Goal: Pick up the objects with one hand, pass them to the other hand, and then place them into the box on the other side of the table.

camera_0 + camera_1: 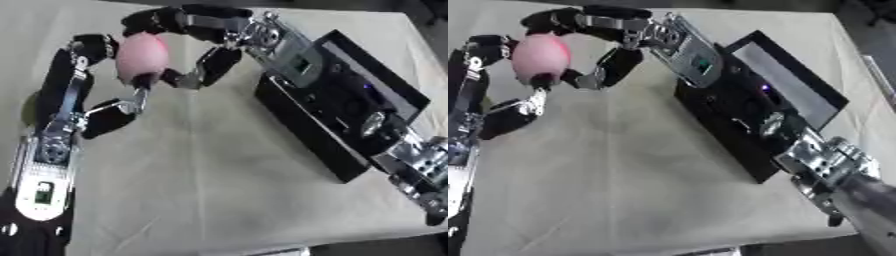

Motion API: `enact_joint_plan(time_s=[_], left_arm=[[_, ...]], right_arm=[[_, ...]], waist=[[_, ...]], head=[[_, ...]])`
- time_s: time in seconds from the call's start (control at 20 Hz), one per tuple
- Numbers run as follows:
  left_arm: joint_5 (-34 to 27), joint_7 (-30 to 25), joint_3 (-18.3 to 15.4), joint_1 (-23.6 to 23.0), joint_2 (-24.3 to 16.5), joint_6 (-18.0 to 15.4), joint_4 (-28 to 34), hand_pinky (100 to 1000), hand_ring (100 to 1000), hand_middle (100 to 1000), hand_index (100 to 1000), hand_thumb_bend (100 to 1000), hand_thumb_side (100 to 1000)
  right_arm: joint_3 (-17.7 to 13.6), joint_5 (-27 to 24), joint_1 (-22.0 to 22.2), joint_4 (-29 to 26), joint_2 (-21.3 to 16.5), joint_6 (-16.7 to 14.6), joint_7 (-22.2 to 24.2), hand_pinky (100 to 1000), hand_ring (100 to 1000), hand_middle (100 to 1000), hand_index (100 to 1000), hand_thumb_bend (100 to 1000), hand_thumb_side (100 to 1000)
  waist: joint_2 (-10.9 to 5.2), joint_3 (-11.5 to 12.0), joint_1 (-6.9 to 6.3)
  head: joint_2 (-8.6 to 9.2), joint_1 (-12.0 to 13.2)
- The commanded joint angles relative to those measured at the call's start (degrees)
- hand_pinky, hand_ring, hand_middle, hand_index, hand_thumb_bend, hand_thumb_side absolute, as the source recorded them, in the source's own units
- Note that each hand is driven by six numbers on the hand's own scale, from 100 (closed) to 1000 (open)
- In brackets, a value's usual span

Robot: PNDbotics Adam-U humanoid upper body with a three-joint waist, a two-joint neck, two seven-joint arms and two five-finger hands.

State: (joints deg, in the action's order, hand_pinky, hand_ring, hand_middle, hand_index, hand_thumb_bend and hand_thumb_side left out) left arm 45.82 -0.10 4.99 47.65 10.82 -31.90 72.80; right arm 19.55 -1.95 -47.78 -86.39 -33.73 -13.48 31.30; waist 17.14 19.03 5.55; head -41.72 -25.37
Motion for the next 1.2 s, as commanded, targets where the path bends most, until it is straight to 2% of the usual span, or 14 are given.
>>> enact_joint_plan(time_s=[0.05,0.15,0.35,0.5,0.6,0.7,0.75,0.8,0.85,0.95,1.05,1.1,1.15,1.2], left_arm=[[0.13,0.6,0.13,1.0,1.33,0.97,0.32,734,502,409,541,100,273],[0.0,0.89,0.27,0.9,1.44,1.16,0.23,734,503,410,543,100,271],[-0.34,1.11,0.5,0.82,1.61,1.06,0.05,733,504,412,548,100,271],[-0.3,1.08,0.5,0.7,1.54,1.18,-0.07,735,510,422,560,100,220],[0.19,0.96,0.32,0.59,1.33,1.73,-0.29,744,532,459,607,100,193],[0.92,1.02,0.03,0.56,0.94,2.94,-0.6,763,582,521,695,100,208],[1.42,1.11,-0.09,0.57,0.65,3.62,-0.76,787,629,581,782,100,262],[1.89,1.27,-0.19,0.59,0.35,4.26,-0.93,796,645,597,803,116,289],[2.29,1.51,-0.33,0.58,-0.02,4.85,-1.12,823,691,649,865,242,405],[2.65,2.19,-0.68,0.57,-0.99,5.83,-1.58,844,731,699,918,336,513],[2.69,2.78,-0.86,0.64,-2.03,6.04,-2.03,848,745,717,937,426,579],[2.64,3.07,-0.93,0.64,-2.58,5.99,-2.24,849,746,718,939,435,593],[2.56,3.35,-1.06,0.56,-3.15,6.08,-2.47,850,747,719,944,390,613],[2.38,3.64,-1.21,0.47,-3.67,6.32,-2.65,850,747,720,945,441,611]], right_arm=[[0.26,-2.63,-0.85,0.98,0.07,2.45,-1.03,985,888,447,571,100,100],[0.34,-4.77,-1.02,0.2,-0.21,4.58,-1.07,973,866,397,511,100,100],[0.29,-7.73,-1.12,-2.06,-0.97,6.94,-0.35,969,855,369,481,100,100],[0.05,-8.74,-0.95,-2.6,-1.16,7.86,-0.5,967,843,351,469,106,100],[-0.17,-9.46,-0.71,-2.77,-1.35,8.45,-1.2,968,838,343,465,100,105],[-0.44,-10.17,-0.43,-3.08,-1.79,9.06,-1.72,969,838,343,468,100,106],[-0.62,-10.47,-0.27,-3.28,-2.11,9.34,-1.92,970,838,346,473,100,104],[-0.81,-10.71,-0.1,-3.52,-2.46,9.56,-2.14,969,838,347,473,100,104],[-1.0,-10.89,0.11,-3.74,-2.86,9.73,-2.39,969,838,349,475,100,104],[-1.52,-11.25,0.67,-4.11,-3.81,9.92,-3.03,968,837,349,475,100,113],[-2.0,-11.45,1.22,-4.22,-4.66,10.02,-3.77,967,836,350,476,100,104],[-2.21,-11.5,1.5,-4.23,-5.06,10.04,-4.11,967,836,350,476,100,104],[-2.42,-11.58,1.84,-4.23,-5.44,10.04,-4.42,968,836,350,476,100,111],[-2.63,-11.67,2.17,-4.24,-5.79,10.07,-4.69,968,836,350,476,100,103]], waist=[[-0.92,-0.18,-0.23],[-0.99,-0.24,-0.24],[-1.14,-0.27,-0.29],[-1.2,-0.28,-0.34],[-1.26,-0.35,-0.37],[-1.35,-0.46,-0.45],[-1.42,-0.51,-0.55],[-1.49,-0.55,-0.67],[-1.57,-0.59,-0.81],[-1.75,-0.67,-1.15],[-1.93,-0.76,-1.48],[-2.01,-0.8,-1.61],[-2.11,-0.86,-1.75],[-2.21,-0.92,-1.87]], head=[[-0.35,-0.26],[-0.45,-0.25],[-0.52,-0.35],[-0.58,-0.47],[-0.62,-0.56],[-0.69,-0.57],[-0.74,-0.5],[-0.77,-0.44],[-0.77,-0.41],[-0.83,-0.53],[-0.98,-0.67],[-1.02,-0.76],[-1.1,-0.85],[-1.17,-0.86]])
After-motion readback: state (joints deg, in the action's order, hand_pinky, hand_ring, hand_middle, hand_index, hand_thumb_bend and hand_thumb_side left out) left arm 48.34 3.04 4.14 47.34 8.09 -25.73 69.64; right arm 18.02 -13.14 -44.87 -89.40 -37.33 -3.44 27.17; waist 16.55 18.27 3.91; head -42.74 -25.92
